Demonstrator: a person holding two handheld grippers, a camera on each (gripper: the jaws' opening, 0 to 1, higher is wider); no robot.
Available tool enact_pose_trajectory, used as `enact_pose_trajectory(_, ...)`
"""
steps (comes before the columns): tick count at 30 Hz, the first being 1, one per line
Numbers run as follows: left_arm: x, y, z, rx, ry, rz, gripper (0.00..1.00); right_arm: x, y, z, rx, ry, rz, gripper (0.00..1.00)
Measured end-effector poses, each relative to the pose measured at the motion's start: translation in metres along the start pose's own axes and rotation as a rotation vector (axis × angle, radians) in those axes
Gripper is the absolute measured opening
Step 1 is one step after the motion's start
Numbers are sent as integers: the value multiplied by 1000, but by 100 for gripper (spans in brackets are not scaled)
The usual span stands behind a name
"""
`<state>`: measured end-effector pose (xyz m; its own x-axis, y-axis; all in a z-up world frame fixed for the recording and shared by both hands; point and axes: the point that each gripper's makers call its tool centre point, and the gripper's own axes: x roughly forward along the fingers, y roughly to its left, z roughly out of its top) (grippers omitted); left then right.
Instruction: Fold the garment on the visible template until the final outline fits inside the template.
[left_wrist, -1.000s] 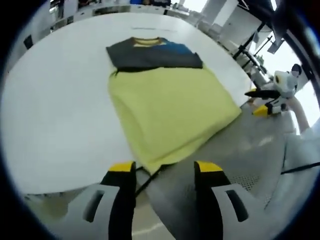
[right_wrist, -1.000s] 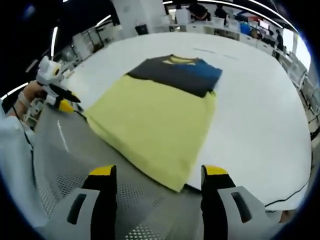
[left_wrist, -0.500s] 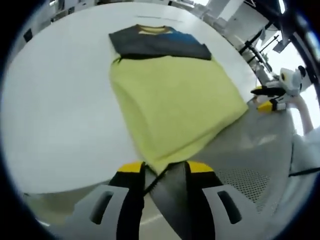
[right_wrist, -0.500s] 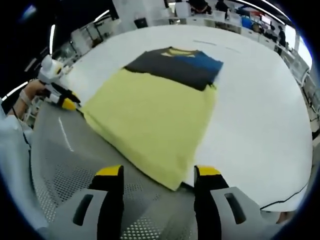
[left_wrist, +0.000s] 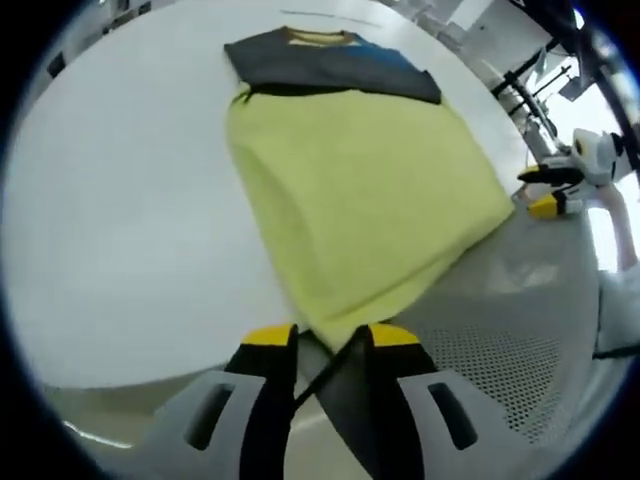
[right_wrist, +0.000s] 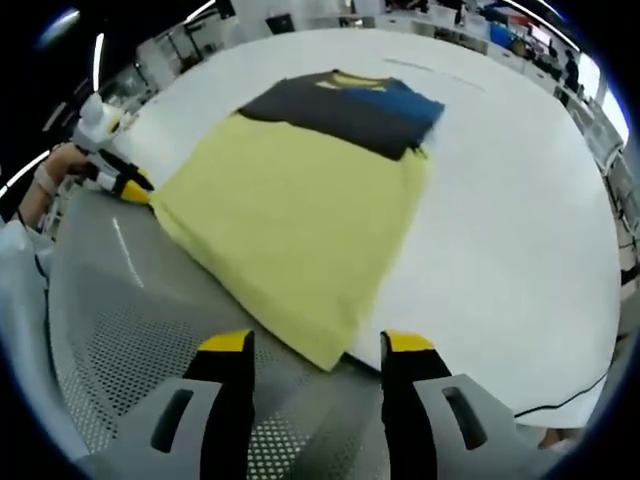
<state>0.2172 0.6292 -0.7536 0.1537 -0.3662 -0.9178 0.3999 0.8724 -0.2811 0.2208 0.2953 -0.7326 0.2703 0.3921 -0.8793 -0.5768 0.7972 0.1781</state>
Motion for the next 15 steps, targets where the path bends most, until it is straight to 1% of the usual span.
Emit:
enact_pose_trajectory(3, 4, 1, -1, -6, 11, 2, 23, 3, -1, 0, -9, 10, 5, 49)
enact_pose_trajectory(9, 9, 3, -2, -9, 34, 3, 22, 8, -4, 0, 2, 21, 14, 49)
enact_pose_trajectory(15, 8, 8, -1, -10, 37, 12, 15, 15, -7, -4, 12, 45, 25, 49)
